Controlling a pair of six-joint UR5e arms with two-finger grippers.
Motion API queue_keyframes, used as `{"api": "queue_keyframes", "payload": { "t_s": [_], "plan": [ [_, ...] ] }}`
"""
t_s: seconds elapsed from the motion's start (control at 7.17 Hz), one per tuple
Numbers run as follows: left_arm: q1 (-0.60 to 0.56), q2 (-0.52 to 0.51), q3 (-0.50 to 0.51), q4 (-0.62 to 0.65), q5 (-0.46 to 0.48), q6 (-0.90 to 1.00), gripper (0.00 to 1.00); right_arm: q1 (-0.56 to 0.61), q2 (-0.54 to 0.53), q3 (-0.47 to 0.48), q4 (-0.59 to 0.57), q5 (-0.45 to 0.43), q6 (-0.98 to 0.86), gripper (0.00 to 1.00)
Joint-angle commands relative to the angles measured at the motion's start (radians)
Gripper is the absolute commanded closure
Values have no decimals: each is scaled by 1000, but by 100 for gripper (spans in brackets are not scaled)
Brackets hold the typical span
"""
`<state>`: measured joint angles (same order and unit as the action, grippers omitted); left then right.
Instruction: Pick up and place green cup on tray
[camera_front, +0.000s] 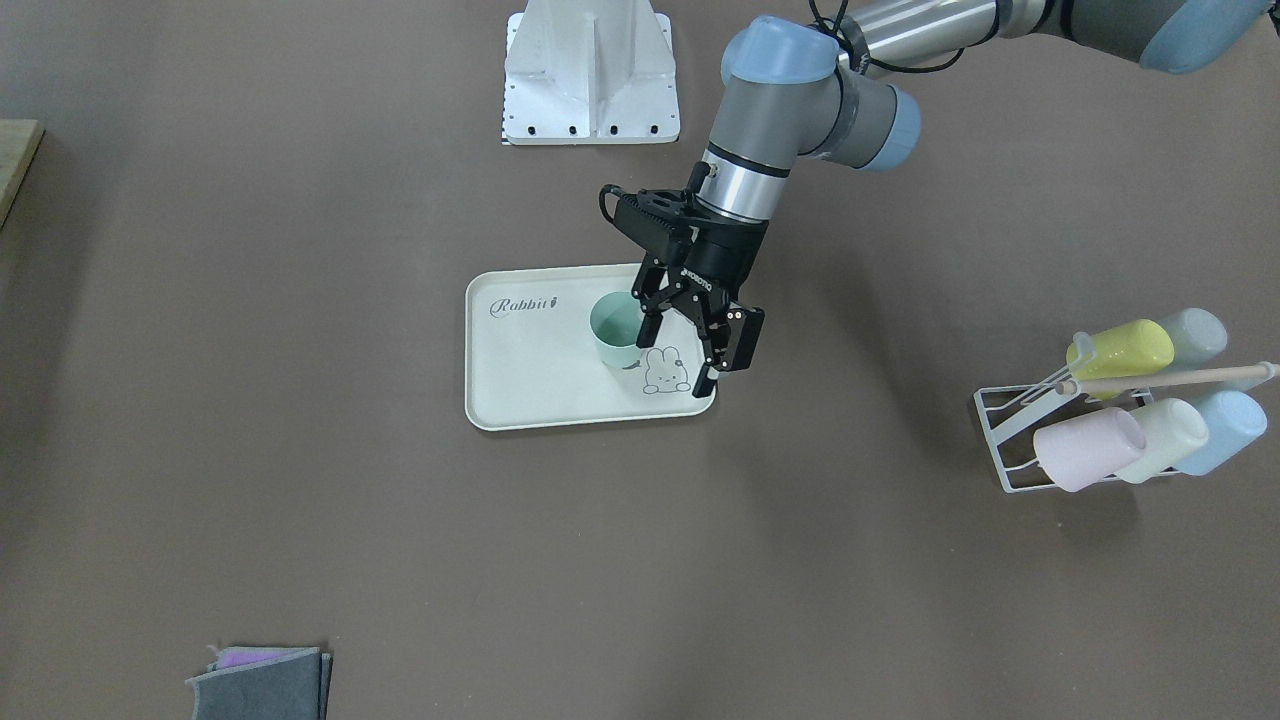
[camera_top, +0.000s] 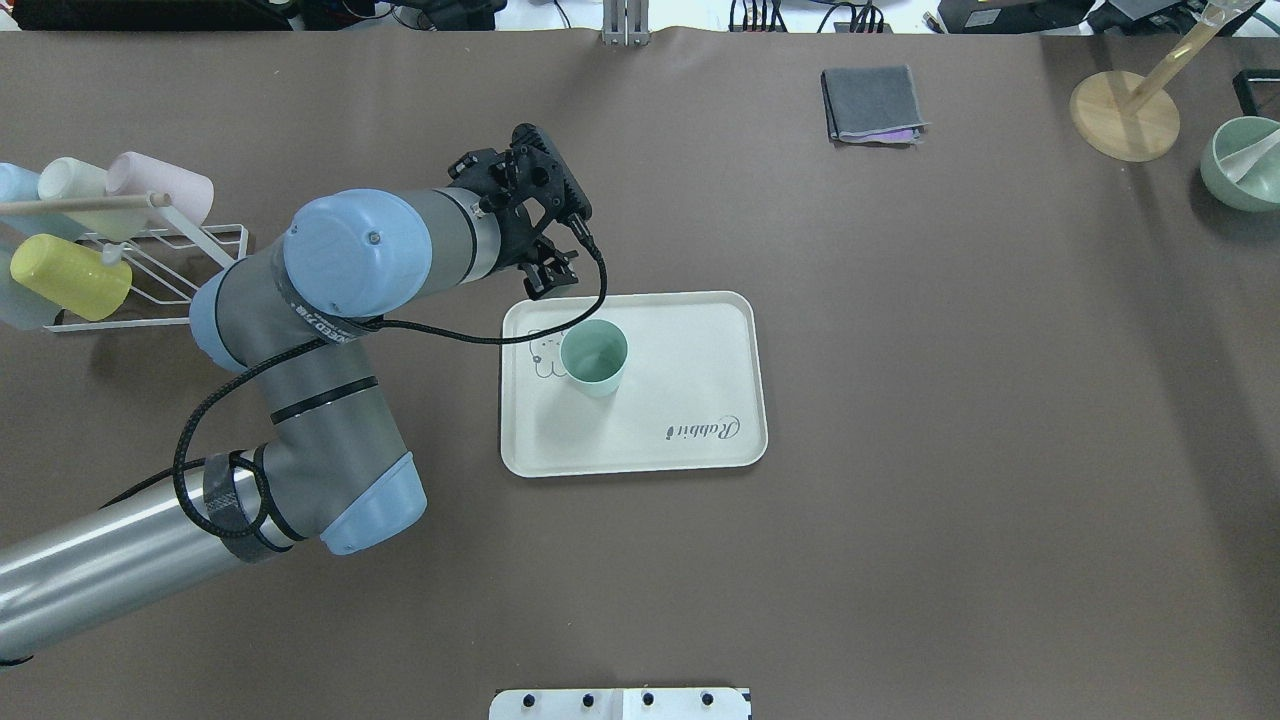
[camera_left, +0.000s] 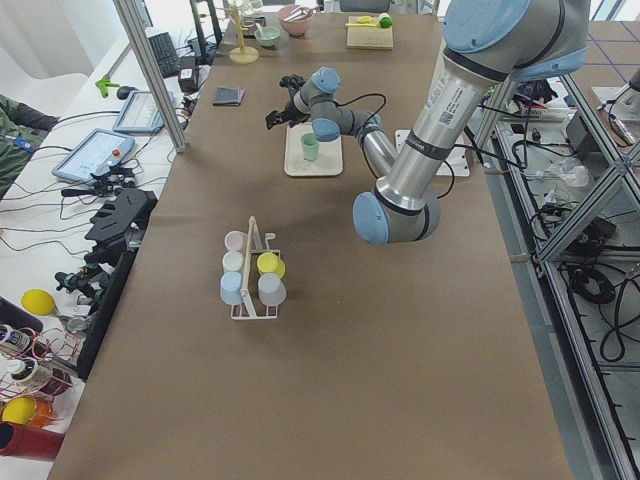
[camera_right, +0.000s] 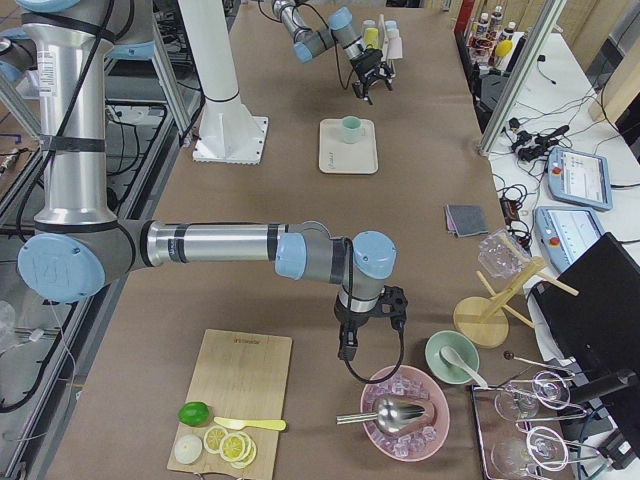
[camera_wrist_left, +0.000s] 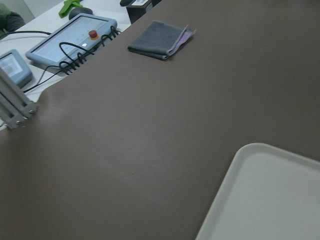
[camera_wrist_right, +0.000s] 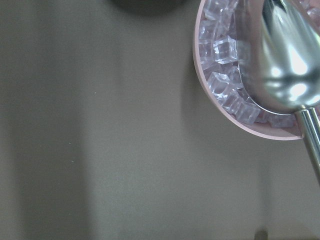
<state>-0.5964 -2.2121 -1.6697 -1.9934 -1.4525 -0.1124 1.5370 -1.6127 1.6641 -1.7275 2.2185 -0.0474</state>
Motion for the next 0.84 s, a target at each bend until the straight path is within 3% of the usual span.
{"api": "queue_keyframes", "payload": {
  "t_s": [0.0,0.42,0.56,0.7],
  "plan": [
    [-22,-12,-18,251,139,46,2,0,0,0,0,1,0,0],
    [-75,-6,-24,486,138,-57,2,0,0,2,0,6,0,0],
    [-112,2,-40,489,85,-58,2,0,4,2,0,4,0,0],
    [-170,6,-51,490,-36,-56,2,0,4,2,0,4,0,0]
  ]
}}
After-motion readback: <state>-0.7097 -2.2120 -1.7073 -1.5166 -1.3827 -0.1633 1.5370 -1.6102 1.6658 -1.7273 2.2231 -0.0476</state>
